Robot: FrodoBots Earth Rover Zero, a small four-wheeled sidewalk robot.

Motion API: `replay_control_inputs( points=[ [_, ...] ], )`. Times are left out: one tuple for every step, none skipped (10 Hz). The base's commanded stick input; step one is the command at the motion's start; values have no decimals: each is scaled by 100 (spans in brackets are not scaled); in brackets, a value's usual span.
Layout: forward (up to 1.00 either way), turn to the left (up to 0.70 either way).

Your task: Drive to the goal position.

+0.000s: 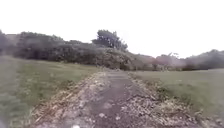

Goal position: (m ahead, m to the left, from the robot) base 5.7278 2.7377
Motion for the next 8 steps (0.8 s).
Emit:
replay_control_inputs(
  points=[
    [70, 35],
    [70, 35],
    [70, 35],
    [70, 0],
    [70, 0],
    [70, 0],
    [70, 0],
    [70, 0]
  ],
)
